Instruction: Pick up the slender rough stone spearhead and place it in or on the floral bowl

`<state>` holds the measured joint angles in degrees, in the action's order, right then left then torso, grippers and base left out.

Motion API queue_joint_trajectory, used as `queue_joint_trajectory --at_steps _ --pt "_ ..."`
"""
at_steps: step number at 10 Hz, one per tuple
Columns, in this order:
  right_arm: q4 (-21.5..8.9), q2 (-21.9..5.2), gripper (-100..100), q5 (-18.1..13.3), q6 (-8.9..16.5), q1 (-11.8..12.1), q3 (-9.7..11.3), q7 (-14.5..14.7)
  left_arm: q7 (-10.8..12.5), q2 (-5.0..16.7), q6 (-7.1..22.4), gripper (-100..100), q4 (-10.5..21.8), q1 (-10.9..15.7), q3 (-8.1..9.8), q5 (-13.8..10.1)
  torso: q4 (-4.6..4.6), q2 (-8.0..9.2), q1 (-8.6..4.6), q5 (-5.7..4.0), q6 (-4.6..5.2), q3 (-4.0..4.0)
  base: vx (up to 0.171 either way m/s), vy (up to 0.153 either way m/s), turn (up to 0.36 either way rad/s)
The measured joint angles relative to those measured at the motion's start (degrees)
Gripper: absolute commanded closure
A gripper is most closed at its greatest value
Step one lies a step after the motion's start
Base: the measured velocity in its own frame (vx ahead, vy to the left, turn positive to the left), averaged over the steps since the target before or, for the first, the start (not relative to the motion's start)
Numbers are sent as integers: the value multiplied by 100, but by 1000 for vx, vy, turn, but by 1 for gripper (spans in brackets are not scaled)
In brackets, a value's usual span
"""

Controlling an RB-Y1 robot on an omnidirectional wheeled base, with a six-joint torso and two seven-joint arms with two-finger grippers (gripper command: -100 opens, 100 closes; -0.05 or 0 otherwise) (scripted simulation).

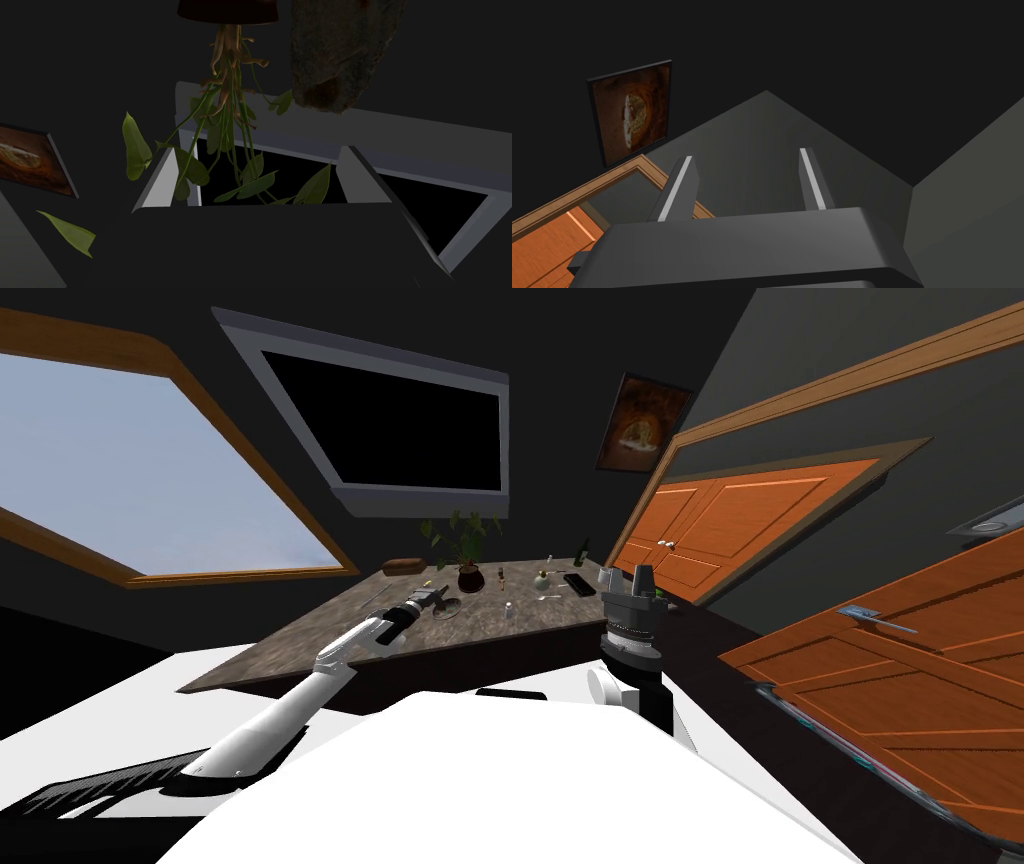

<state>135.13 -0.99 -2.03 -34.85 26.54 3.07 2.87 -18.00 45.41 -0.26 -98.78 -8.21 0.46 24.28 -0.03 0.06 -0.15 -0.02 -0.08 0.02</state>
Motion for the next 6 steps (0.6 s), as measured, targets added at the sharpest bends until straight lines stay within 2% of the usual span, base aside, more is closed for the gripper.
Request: queue_joint_trajectory --at_steps 1,6 --pt "0 0 0 0 0 0 0 0 19 14 21 0 -15 -4 2 -7 -1 -3 3 1 0 -2 0 0 0" --pt "0 0 0 0 0 0 0 0 17 13 19 0 -13 -4 1 -6 -2 -6 6 2 0 -4 0 0 0"
